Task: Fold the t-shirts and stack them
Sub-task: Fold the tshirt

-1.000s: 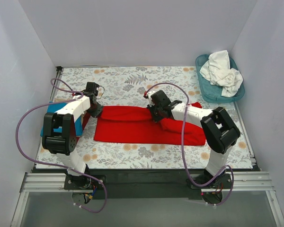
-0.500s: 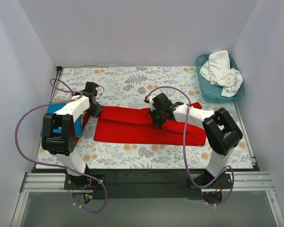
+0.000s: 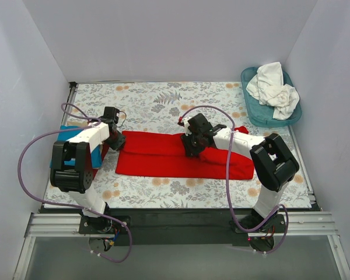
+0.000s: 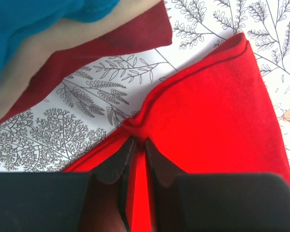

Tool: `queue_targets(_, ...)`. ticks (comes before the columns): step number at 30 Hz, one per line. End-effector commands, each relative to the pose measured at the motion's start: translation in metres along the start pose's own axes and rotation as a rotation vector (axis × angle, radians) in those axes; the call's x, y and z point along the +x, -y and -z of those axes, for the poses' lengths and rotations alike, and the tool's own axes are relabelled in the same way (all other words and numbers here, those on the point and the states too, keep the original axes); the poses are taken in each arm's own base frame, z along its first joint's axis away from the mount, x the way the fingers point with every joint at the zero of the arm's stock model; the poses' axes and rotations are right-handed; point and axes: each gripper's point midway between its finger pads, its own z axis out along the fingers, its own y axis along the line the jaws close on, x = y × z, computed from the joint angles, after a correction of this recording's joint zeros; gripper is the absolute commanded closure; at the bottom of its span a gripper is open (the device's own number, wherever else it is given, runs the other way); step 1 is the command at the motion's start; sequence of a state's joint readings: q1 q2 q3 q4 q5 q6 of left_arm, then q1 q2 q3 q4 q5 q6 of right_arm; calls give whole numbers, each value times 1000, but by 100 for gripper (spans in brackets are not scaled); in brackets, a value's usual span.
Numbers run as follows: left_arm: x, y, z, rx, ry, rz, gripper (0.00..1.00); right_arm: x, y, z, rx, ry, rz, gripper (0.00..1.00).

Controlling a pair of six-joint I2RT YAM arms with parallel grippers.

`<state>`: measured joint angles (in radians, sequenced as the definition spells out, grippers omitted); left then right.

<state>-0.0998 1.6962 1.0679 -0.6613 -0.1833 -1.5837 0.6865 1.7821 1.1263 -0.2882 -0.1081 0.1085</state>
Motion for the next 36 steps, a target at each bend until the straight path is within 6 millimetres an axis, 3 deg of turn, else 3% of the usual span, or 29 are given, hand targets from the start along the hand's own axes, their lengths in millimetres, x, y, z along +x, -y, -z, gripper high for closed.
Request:
queue_targets(1,-12,6,21,75,50,3,87,-26,-4,17,-2,66,-3,57)
queue_targets(5,-15,8,36,113,62,-10,69,-44,6,34,62,123,-63,55)
queue_targets(7,-24,11,53,145,102,-24,61,-48,12,47,99,139,-98,54)
queue_targets(10,-36,23,81,218,143,-86,58,-55,40,72,193,201,-204,52)
queue_targets(13,-38,57,102,344,132,-211,59,-46,58,92,237,241,-326,48)
queue_targets(14,-31,64,92,336,97,-246,61,-40,72,98,267,249,-378,47)
queue_targets(16,-10,91,94,378,71,-335,65,-18,84,107,299,259,-469,43)
queue_targets(17,0,92,73,318,50,-369,69,-9,98,112,341,269,-523,36)
queue_targets(21,46,107,52,308,-33,-443,78,37,115,120,393,262,-668,25)
queue_targets(25,64,92,26,225,-48,-460,82,66,126,115,443,240,-793,17)
queue_targets(28,68,67,6,116,-36,-426,83,72,134,101,444,207,-835,17)
queue_targets(31,73,38,-5,6,-32,-353,83,71,141,80,433,151,-844,17)
queue_targets(32,79,23,-9,-31,-39,-337,83,60,144,76,417,154,-837,17)
queue_targets(33,80,16,-9,-47,-33,-316,83,66,147,63,421,103,-836,17)
queue_targets(34,78,11,-5,-51,-13,-272,82,62,147,57,402,87,-828,18)
queue_targets(35,83,-1,-5,-67,-23,-260,82,43,151,55,388,109,-810,18)
queue_targets(36,85,-7,-4,-73,-25,-242,82,46,155,42,388,69,-796,18)
